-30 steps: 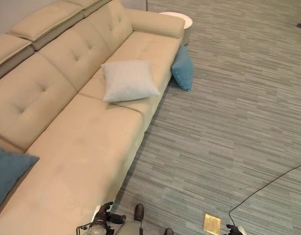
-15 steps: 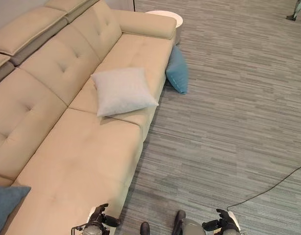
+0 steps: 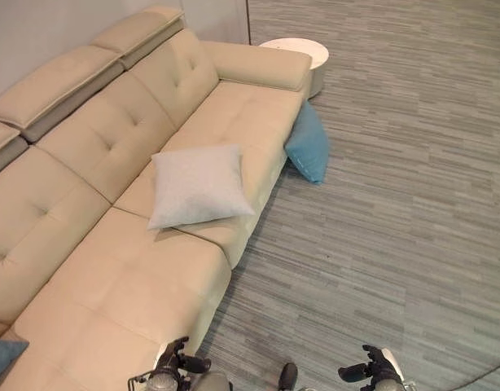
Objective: Pick up all the scattered cushions and arrange them neatly on the sofa.
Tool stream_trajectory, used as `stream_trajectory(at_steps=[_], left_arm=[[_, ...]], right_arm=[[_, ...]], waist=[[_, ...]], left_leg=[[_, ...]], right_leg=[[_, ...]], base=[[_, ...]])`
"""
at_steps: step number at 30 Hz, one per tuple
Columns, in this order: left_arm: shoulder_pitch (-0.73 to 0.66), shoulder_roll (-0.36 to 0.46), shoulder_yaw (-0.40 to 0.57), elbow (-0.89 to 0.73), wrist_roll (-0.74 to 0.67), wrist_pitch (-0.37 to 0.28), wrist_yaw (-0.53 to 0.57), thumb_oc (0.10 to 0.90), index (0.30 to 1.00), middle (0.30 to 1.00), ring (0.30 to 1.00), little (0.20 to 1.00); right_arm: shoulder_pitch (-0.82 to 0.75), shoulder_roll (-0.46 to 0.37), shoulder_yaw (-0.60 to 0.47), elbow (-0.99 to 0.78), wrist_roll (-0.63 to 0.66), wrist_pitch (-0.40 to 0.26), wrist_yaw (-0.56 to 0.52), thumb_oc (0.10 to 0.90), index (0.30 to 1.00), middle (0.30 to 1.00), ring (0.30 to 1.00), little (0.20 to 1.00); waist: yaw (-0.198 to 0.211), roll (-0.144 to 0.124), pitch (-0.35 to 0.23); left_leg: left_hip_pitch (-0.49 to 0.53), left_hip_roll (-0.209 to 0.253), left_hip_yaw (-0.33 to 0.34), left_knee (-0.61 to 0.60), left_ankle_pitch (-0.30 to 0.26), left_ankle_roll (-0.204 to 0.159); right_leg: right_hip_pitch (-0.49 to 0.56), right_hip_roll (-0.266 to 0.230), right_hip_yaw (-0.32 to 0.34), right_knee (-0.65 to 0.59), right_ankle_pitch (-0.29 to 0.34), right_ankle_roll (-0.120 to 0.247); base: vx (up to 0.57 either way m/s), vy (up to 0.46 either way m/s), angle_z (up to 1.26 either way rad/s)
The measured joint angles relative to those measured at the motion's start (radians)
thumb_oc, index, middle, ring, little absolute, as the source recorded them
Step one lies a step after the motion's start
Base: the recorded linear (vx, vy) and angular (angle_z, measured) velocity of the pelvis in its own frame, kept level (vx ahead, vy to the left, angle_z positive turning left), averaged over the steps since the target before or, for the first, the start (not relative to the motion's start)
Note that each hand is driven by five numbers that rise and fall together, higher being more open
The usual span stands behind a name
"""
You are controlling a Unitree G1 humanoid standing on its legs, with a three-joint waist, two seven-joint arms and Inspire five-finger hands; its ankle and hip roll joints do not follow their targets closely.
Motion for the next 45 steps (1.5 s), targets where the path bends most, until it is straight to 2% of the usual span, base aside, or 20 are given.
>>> stream_trajectory(at_steps=[2,5,7,8,9,11,13,17,18,20,21,24,27,28,30,32,36,40,43,45], left_arm=[[-0.006,0.001,-0.005,0.000,0.006,0.000,0.000,0.800,0.900,0.900,0.900,0.900],[0.015,0.008,0.005,0.010,0.005,-0.001,0.000,0.800,0.900,0.900,0.900,0.900],[0.024,0.005,0.005,0.007,0.003,-0.003,0.000,0.800,0.900,0.900,0.900,0.900],[0.027,0.003,0.014,0.008,0.003,-0.003,-0.001,0.800,0.900,0.900,0.900,0.900],[0.043,-0.001,0.014,0.014,0.003,0.000,-0.001,0.800,0.900,0.900,0.900,0.900],[0.048,0.019,0.014,0.017,0.004,0.001,-0.001,0.800,0.900,0.900,0.900,0.900],[0.051,0.016,0.015,0.018,0.005,0.006,-0.001,0.800,0.900,0.900,0.900,0.900],[0.067,0.033,0.003,0.018,0.007,0.023,0.000,0.800,0.900,0.900,0.900,0.900],[0.064,0.035,0.001,0.018,0.007,0.023,0.000,0.800,0.900,0.900,0.900,0.900],[0.057,0.039,-0.003,0.018,0.006,0.022,0.001,0.800,0.900,0.900,0.900,0.900],[0.061,0.035,-0.003,0.018,0.006,0.022,0.000,0.800,0.900,0.900,0.900,0.900],[0.060,0.027,-0.007,0.021,0.007,0.022,0.001,0.800,0.900,0.900,0.900,0.900],[0.056,0.023,-0.007,0.043,0.008,0.020,0.002,0.800,0.900,0.900,0.900,0.900],[0.056,0.021,-0.006,0.063,0.008,0.020,0.002,0.800,0.900,0.900,0.900,0.900],[0.061,0.027,-0.007,0.079,0.025,0.020,0.002,0.800,0.900,0.900,0.900,0.900],[0.078,0.011,-0.007,0.090,0.026,0.020,0.000,0.800,0.900,0.900,0.900,0.900],[0.081,0.003,-0.006,0.088,0.026,0.020,0.001,0.800,0.900,0.900,0.900,0.900],[0.029,0.001,-0.004,0.079,0.023,0.014,0.002,0.800,0.900,0.900,0.900,0.900],[0.017,0.000,-0.006,0.064,0.023,0.014,-0.002,0.800,0.900,0.900,0.900,0.900],[0.013,0.000,-0.006,0.051,0.023,0.014,-0.002,0.800,0.900,0.900,0.900,0.900]], right_arm=[[0.015,-0.003,0.000,0.006,0.001,0.000,0.000,0.800,0.900,0.900,0.900,0.900],[0.024,-0.002,0.000,0.014,0.002,0.008,-0.003,0.800,0.900,0.900,0.900,0.900],[0.028,-0.004,0.000,0.014,0.003,0.010,-0.003,0.800,0.900,0.900,0.900,0.900],[0.031,-0.004,0.000,0.013,0.003,0.010,-0.002,0.800,0.900,0.900,0.900,0.900],[0.038,0.002,0.000,0.013,-0.001,0.010,-0.002,0.800,0.900,0.900,0.900,0.900],[0.054,0.027,-0.001,0.013,-0.001,0.010,-0.001,0.800,0.900,0.900,0.900,0.900],[0.050,0.031,-0.001,0.010,-0.004,0.008,0.004,0.800,0.900,0.900,0.900,0.900],[0.039,0.040,-0.002,0.008,-0.007,0.006,0.011,0.800,0.900,0.900,0.900,0.900],[0.039,0.041,-0.001,0.009,-0.007,0.006,0.011,0.800,0.900,0.900,0.900,0.900],[0.026,0.041,-0.001,0.008,-0.007,0.006,0.016,0.800,0.900,0.900,0.900,0.900],[0.024,0.039,-0.001,0.009,-0.007,0.005,0.018,0.800,0.900,0.900,0.900,0.900],[0.020,0.035,-0.001,-0.001,-0.006,-0.001,0.025,0.800,0.900,0.900,0.900,0.900],[0.016,0.034,0.000,-0.014,-0.004,-0.005,0.026,0.800,0.900,0.900,0.900,0.900],[0.006,0.038,0.004,-0.014,-0.005,-0.004,0.028,0.800,0.900,0.900,0.900,0.900],[0.013,0.047,0.002,-0.006,-0.005,-0.002,0.029,0.800,0.900,0.900,0.900,0.900],[0.030,0.044,-0.002,0.007,-0.005,0.002,0.029,0.800,0.900,0.900,0.900,0.900],[0.045,0.034,-0.003,0.009,-0.003,0.003,0.029,0.800,0.900,0.900,0.900,0.900],[0.017,0.017,-0.001,0.006,0.002,-0.006,0.027,0.800,0.900,0.900,0.900,0.900],[0.006,0.015,0.000,0.004,0.012,-0.011,0.024,0.800,0.900,0.900,0.900,0.900],[-0.001,0.017,0.000,0.007,0.016,-0.015,0.024,0.800,0.900,0.900,0.900,0.900]], waist=[[0.001,0.005,0.000],[0.001,0.012,-0.002],[0.009,0.017,-0.004],[0.012,0.023,-0.007],[0.022,0.030,-0.016],[0.021,-0.011,-0.035],[0.028,-0.001,-0.035],[0.024,0.001,-0.038],[0.027,0.003,-0.038],[0.028,0.019,-0.029],[0.021,0.031,-0.023],[0.014,0.059,-0.018],[-0.009,0.051,-0.018],[-0.017,0.048,-0.021],[-0.031,0.017,-0.025],[-0.038,0.022,-0.029],[-0.031,0.042,-0.040],[-0.028,0.015,-0.029],[-0.033,0.013,-0.023],[-0.031,0.007,-0.018]], left_leg=[[0.000,-0.010,0.028,-0.263,0.072,-0.001],[-0.017,-0.028,0.078,-0.356,0.145,-0.021],[-0.018,-0.029,0.104,-0.368,0.182,-0.001],[-0.003,-0.030,0.108,-0.383,0.195,0.017],[0.053,-0.037,0.106,-0.410,0.257,0.123],[0.077,-0.081,0.106,-0.413,0.234,0.143],[0.120,-0.098,0.102,-0.420,0.203,0.163],[0.212,-0.140,0.049,-0.436,0.146,0.201],[0.223,-0.143,0.033,-0.437,0.138,0.212],[0.257,-0.138,-0.002,-0.442,0.104,0.234],[0.270,-0.130,-0.006,-0.442,0.115,0.219],[0.297,-0.109,-0.062,-0.452,0.100,0.204],[0.313,-0.106,-0.110,-0.457,0.089,0.203],[0.314,-0.093,-0.134,-0.456,0.071,0.168],[0.326,-0.098,-0.186,-0.456,0.052,0.134],[0.358,-0.072,-0.228,-0.463,0.039,0.094],[0.313,-0.005,-0.256,-0.352,0.018,0.040],[0.145,-0.023,-0.207,-0.044,0.036,-0.026],[0.115,0.014,-0.065,-0.021,0.031,-0.016],[0.116,0.012,0.015,-0.125,0.026,-0.011]], right_leg=[[0.024,0.024,-0.035,0.001,-0.016,0.040],[0.071,0.037,-0.042,0.000,-0.071,0.066],[0.100,0.042,-0.037,0.004,-0.079,0.071],[0.118,0.044,-0.033,0.004,-0.093,0.085],[0.152,0.044,-0.005,0.032,-0.132,0.118],[0.148,-0.006,-0.003,0.080,-0.161,0.149],[0.101,-0.064,0.018,0.283,-0.227,0.198],[-0.044,-0.170,0.086,0.754,-0.205,0.286],[-0.068,-0.176,0.106,0.802,-0.215,0.290],[-0.154,-0.186,0.128,0.863,-0.232,0.264],[-0.173,-0.183,0.122,0.837,-0.239,0.262],[-0.249,-0.162,0.132,0.579,-0.213,0.237],[-0.285,-0.132,0.183,0.350,-0.111,0.224],[-0.283,-0.083,0.292,0.229,-0.050,0.233],[-0.279,-0.074,0.317,0.164,0.035,0.211],[-0.244,-0.052,0.304,0.161,0.101,0.173],[-0.165,0.009,0.218,0.097,0.105,0.119],[-0.108,-0.010,0.151,0.043,0.097,0.062],[-0.077,-0.003,0.100,0.005,0.083,0.031],[-0.069,-0.005,0.070,-0.006,0.070,0.023]], base=[[0.26,-0.008,0.38],[0.30,0.024,0.05],[0.28,0.073,-0.07],[0.25,0.071,-0.27],[0.34,0.118,-0.18],[0.36,0.186,0.01],[0.24,0.175,0.18],[0.19,0.099,0.34],[0.27,0.053,0.54],[0.21,-0.029,0.38],[0.22,-0.068,0.42],[0.21,-0.118,0.43],[0.24,-0.156,0.61],[0.16,-0.104,0.52],[0.25,-0.177,0.75],[0.22,-0.184,0.64],[0.18,-0.225,0.45],[0.07,-0.178,0.58],[0.10,-0.038,0.48],[0.19,0.030,0.51]])
